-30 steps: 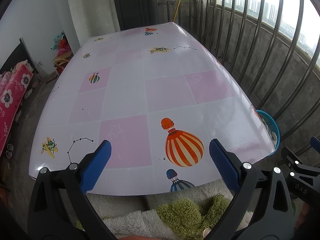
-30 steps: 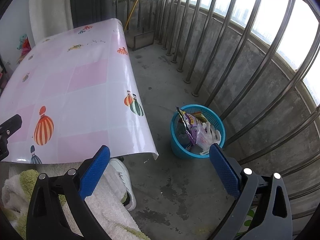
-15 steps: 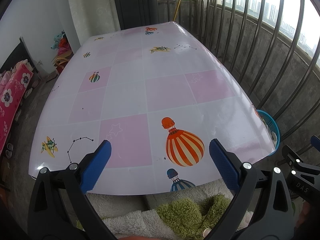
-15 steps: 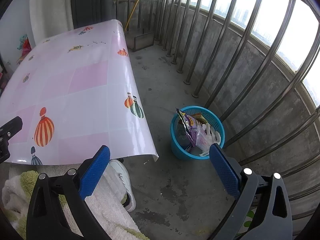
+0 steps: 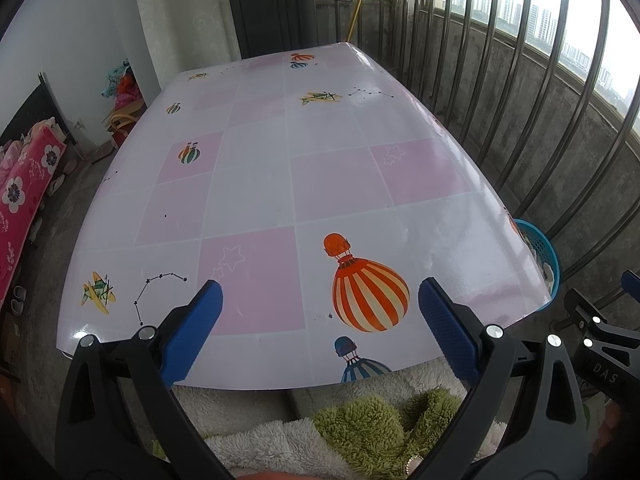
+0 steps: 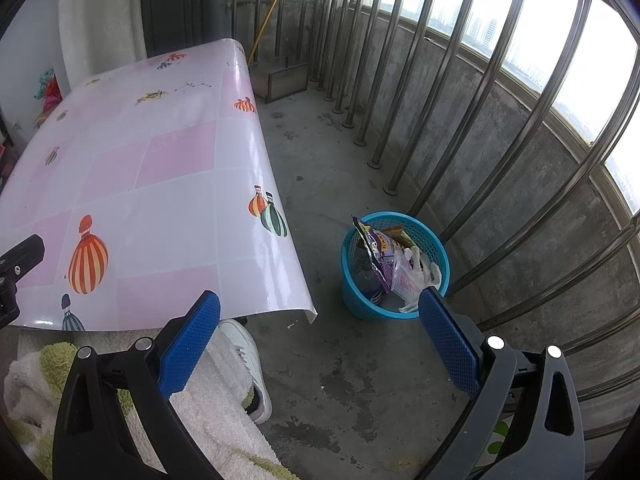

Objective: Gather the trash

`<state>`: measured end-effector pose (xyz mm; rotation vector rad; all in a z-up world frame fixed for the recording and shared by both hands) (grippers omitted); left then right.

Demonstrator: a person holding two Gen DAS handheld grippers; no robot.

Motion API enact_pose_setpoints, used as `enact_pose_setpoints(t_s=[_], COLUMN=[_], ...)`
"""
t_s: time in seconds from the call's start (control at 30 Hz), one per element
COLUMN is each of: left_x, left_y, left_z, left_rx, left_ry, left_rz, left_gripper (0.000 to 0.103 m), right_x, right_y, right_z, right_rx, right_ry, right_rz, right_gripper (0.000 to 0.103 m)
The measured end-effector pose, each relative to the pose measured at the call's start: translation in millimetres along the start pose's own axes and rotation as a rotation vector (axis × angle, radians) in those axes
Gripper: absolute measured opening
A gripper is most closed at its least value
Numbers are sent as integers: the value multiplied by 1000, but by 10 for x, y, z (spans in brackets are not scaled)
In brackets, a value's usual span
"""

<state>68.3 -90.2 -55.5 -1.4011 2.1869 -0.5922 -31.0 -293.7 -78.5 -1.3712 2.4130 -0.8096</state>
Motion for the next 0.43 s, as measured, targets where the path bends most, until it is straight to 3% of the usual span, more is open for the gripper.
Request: enact_pose_setpoints(t_s=[0.43], left_x=[-4], left_y=[8], left_z=[14], left_rx=[-2], left_ry=[5], left_rz=[1], left_gripper=[94], right_x=[-3], right_y=[-4], right_z=[-2], right_rx=[0], right_ry=[-1], right_rz=[1], right_gripper=[97])
Point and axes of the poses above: each gripper's, at about its wrist camera, not at the fingertips, and z roughly the way its jaws point, x to its right, y to its underside, the point moved 6 cm from there along z, roughly the way its jaws point, and after that the axes turned 9 degrees about z, right-handed, at the moved point
